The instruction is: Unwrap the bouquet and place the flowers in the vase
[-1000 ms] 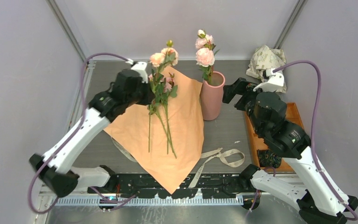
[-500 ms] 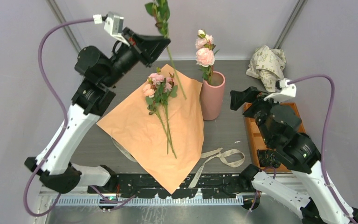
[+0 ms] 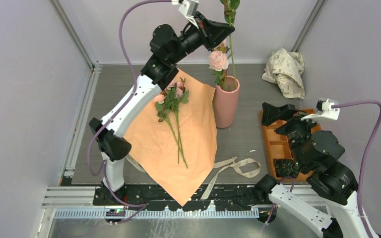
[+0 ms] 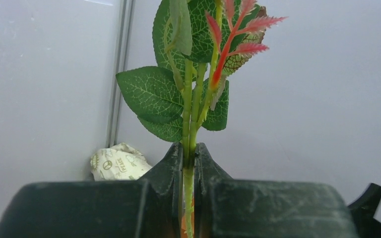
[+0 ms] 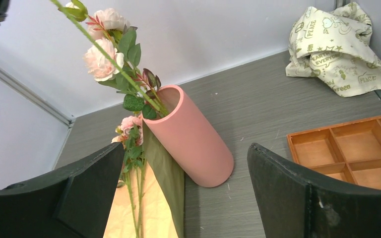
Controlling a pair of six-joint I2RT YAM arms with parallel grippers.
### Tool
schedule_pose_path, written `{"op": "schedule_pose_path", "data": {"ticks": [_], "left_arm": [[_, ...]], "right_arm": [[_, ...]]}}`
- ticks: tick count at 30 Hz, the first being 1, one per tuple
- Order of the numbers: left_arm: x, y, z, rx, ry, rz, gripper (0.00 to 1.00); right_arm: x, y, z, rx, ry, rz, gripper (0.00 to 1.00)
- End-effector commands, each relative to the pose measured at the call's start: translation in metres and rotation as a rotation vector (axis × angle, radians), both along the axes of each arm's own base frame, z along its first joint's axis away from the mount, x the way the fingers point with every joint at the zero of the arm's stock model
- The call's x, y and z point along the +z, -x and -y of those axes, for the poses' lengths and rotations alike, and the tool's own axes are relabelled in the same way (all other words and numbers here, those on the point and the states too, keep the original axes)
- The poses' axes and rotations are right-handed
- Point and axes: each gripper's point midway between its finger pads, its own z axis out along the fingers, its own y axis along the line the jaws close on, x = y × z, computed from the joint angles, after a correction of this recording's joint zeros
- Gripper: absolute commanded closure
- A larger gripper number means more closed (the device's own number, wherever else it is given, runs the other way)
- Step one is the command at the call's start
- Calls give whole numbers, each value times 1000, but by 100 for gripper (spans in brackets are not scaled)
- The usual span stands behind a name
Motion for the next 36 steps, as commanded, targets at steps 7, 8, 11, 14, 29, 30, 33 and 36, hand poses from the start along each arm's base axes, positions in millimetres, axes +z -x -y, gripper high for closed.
{"op": "schedule_pose_path", "data": {"ticks": [7,8,11,14,29,30,33,36], "left_arm": [[1,-15,13,29,-50,113,100],[-4,-18,13,40,-59,109,100],[-16,-26,14,72,-86,102,100],[-31,-30,15,86,-127,90,100],[-158,-20,17,174,-256,-113,72],[-155,-17,16,177,-259,-107,67],[-148,-6,13,171,-266,-100,57],[-142,7,8,176,-271,-95,53]], "right_arm": [[-5,-6,2,-22,60,-1,0],[-7,-7,0,-17,63,-5,0],[-12,-10,-5,-7,65,-21,1],[-17,-12,-8,-2,67,-35,1],[-23,-11,-20,56,17,-39,0],[-23,-11,-21,58,9,-37,0],[-23,-9,-23,68,-10,-35,1],[-23,-8,-24,76,-19,-36,1]]}}
